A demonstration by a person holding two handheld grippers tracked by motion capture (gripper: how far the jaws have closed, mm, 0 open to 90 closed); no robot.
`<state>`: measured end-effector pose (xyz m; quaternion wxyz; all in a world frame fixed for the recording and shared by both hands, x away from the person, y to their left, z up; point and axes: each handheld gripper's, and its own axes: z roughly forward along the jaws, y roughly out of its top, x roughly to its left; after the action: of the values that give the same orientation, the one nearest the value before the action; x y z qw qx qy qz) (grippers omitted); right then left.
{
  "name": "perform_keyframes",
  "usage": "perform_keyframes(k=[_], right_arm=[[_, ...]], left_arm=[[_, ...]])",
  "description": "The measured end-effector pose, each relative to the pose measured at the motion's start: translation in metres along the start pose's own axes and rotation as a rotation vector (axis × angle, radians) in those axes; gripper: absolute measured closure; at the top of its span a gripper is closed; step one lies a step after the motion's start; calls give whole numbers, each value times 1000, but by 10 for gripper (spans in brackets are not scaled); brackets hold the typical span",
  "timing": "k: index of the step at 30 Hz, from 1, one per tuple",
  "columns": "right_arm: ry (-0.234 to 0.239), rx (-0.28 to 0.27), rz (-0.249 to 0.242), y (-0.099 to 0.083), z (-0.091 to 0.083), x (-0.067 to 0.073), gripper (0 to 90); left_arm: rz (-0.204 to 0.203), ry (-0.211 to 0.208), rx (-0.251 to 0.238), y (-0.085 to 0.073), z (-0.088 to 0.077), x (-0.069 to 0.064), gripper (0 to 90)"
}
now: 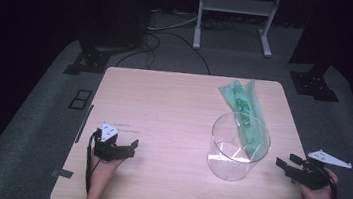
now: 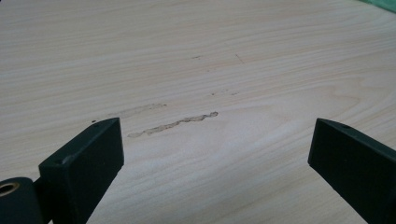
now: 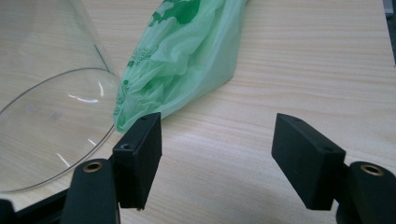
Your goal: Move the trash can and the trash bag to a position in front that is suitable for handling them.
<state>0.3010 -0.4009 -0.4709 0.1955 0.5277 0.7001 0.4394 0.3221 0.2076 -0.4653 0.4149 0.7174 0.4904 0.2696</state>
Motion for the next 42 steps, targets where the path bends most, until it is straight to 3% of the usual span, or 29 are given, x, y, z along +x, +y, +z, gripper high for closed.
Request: perform_keyframes(k=[11,19,21,26,27,28,31,32,37,42], right_arm=[[45,5,-24,1,-3,6,325],[112,27,-86,1,-3,19,321],[178,40,-113,2,-1,25,317],[272,69,-182,1,2,38,304],[272,69,-182,1,2,38,304],[317,78,-214,1,2,44,302],[350,92,-243,1,2,50,302],[377,97,-274,1,3,56,298],[416,105,-321,2,3,67,294],[419,98,-349,5,4,74,294]], left_arm=[[6,-13,6,0,3,-5,24],[-14,-31,-3,1,4,-1,24],[-19,-29,-6,0,3,0,24],[-22,-29,-5,0,4,-1,24],[-22,-29,-5,0,4,-1,24],[-15,-31,3,0,4,-2,24],[-15,-34,5,0,5,-2,24],[-16,-35,4,0,5,-3,24],[-32,-42,2,-1,5,-2,24],[-33,-43,5,-1,5,-3,24]])
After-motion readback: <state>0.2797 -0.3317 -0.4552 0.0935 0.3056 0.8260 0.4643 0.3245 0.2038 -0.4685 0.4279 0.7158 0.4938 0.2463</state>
